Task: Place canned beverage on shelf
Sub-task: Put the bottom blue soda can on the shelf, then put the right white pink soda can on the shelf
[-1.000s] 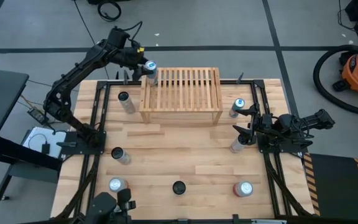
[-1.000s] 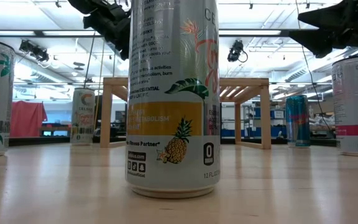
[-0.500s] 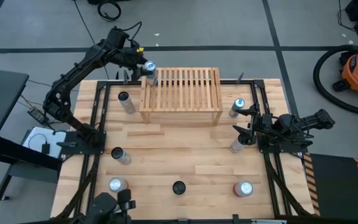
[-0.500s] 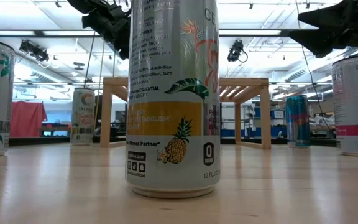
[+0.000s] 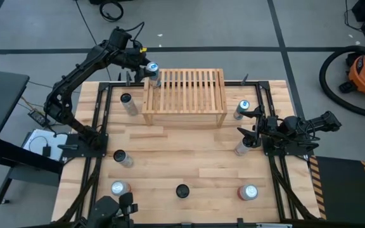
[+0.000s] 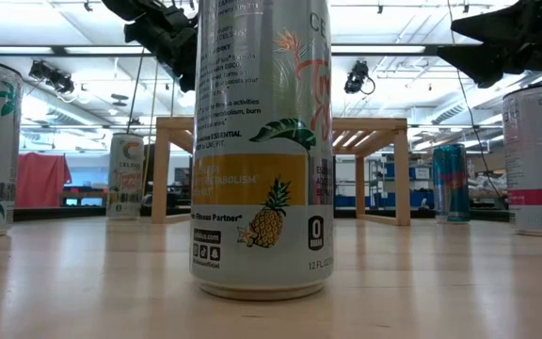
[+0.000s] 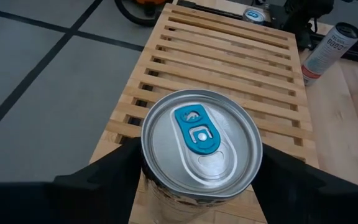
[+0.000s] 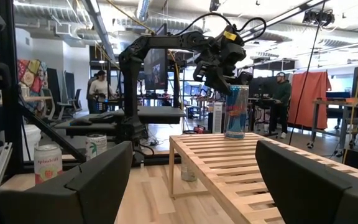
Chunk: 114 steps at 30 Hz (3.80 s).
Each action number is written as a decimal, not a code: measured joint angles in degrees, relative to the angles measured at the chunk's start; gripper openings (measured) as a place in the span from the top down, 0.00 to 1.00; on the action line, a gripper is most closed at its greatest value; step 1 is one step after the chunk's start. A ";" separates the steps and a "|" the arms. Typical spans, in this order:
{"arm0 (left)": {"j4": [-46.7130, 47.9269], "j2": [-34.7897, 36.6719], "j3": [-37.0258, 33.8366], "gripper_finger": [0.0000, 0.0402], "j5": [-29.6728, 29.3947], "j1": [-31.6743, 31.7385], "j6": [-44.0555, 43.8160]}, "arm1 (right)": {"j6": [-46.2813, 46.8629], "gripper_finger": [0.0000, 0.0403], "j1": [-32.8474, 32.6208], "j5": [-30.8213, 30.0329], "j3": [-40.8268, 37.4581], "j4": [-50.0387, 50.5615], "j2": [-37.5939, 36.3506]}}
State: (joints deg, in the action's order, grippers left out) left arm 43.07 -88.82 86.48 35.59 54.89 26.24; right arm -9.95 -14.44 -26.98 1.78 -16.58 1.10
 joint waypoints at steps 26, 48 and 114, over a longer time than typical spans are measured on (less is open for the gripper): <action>1.65 0.24 -0.17 0.30 -11.78 -2.70 -4.38 | 0.94 0.13 0.00 -1.51 0.00 -0.02 0.00; -1.83 0.53 -0.13 0.22 -11.43 -5.22 -1.05 | 2.34 0.13 0.01 -1.49 0.00 -0.02 0.00; 4.43 16.61 -0.11 0.22 -25.71 -42.04 -20.51 | 32.58 0.13 -2.86 19.08 41.50 58.76 20.03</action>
State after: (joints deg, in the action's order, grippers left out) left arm 47.50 -72.20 86.37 9.88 12.85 5.73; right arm 22.63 -17.30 -7.90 43.28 42.18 21.14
